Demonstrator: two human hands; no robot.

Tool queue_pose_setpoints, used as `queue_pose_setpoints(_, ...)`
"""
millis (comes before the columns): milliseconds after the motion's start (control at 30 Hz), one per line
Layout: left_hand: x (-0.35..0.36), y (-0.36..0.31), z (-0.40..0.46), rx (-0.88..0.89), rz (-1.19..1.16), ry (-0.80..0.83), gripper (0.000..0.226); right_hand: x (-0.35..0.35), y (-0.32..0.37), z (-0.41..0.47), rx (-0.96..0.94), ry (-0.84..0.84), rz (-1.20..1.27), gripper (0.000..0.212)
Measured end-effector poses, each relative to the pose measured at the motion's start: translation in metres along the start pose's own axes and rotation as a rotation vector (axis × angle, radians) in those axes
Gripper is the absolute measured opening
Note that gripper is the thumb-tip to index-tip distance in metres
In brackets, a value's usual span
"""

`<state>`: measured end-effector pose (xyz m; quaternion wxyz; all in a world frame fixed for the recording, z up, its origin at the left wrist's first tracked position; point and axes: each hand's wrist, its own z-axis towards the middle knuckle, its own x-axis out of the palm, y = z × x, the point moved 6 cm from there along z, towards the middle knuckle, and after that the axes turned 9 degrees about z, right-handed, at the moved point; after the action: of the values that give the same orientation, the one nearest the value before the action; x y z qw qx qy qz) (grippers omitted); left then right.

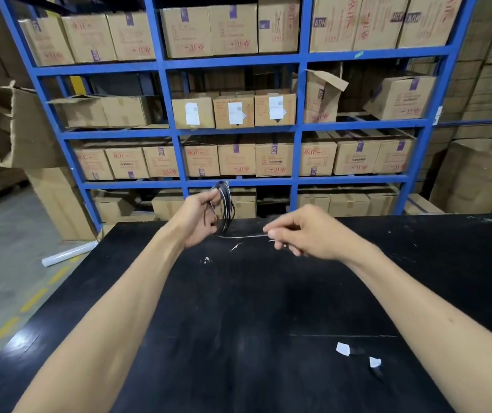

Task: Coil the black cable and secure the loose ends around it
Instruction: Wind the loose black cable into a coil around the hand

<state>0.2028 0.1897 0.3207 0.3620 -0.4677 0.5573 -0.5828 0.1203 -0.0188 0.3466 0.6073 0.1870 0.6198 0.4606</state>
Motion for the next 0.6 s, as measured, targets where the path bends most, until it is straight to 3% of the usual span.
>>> queue_pose_setpoints(100, 0.010, 0.029, 0.000, -0.118, 0.040, 0.118, 0.029, -0.021, 0.026, 0.007, -0.111, -0.099, -0.084, 0.019)
queue_pose_setpoints(200, 0.039, 0.046, -0.012, -0.216, 0.071, 0.299, 0.044, -0.031, 0.035, 0.019, -0.148, -0.145, -0.173, 0.016)
queue_pose_setpoints(333, 0.065, 0.043, -0.033, -0.256, 0.104, 0.527, 0.042, -0.044, 0.030, 0.027, -0.170, -0.212, -0.124, 0.010)
queue_pose_setpoints(467, 0.072, 0.034, -0.042, -0.157, 0.072, 0.670, 0.054, -0.045, 0.019, 0.024, -0.161, -0.212, -0.009, 0.010)
queue_pose_setpoints(600, 0.074, 0.021, -0.043, -0.037, -0.092, 0.671, 0.054, -0.036, -0.001, 0.018, -0.111, -0.254, 0.142, 0.014)
